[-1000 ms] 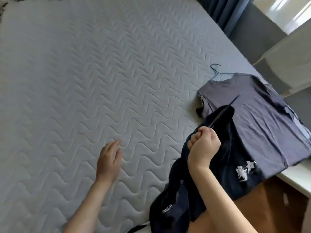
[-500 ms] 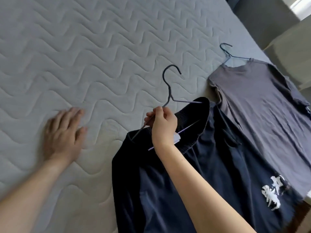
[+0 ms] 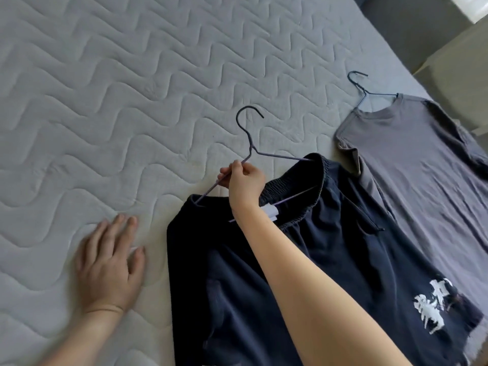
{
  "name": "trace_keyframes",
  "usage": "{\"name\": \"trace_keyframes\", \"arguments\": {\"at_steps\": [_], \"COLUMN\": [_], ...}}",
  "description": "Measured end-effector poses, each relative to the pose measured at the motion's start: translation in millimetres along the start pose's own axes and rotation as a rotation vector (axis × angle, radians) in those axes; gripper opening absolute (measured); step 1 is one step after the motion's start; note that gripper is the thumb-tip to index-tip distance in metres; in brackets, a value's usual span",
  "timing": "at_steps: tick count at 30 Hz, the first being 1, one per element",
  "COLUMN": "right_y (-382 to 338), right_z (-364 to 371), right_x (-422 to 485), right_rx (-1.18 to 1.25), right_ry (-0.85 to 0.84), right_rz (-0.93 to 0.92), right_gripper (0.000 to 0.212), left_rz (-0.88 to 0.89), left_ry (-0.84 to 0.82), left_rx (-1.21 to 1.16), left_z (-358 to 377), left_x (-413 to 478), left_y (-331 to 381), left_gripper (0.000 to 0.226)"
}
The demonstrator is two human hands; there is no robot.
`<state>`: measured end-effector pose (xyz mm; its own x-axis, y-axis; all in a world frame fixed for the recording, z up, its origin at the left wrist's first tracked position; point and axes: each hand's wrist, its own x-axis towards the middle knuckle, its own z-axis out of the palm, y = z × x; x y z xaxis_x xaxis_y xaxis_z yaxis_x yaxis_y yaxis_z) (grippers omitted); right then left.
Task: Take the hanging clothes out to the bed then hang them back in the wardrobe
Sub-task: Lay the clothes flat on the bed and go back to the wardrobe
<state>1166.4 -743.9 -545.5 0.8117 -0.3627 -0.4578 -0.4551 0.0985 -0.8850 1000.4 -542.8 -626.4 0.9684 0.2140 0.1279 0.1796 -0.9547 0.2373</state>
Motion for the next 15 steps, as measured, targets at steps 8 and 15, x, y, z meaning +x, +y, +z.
{"name": "trace_keyframes", "arguments": {"at_steps": [8,15], "right_y": [-1,9], "right_z": [28,10], "right_x": [25,22], "right_rx": [-0.014,-0.634], "right_ry": [-0.057,-0.049], "right_rz": [0.028,-0.248], "right_gripper": [0.030,0.032], "left_rz": [0.020,0.018], "left_ry": [0.060,0.061], "left_rx": [0.013,0.014], "left_z": [0,-1], "left_x": [-1,-2], "left_y": [0,1], "left_gripper": [0.055,0.056]}}
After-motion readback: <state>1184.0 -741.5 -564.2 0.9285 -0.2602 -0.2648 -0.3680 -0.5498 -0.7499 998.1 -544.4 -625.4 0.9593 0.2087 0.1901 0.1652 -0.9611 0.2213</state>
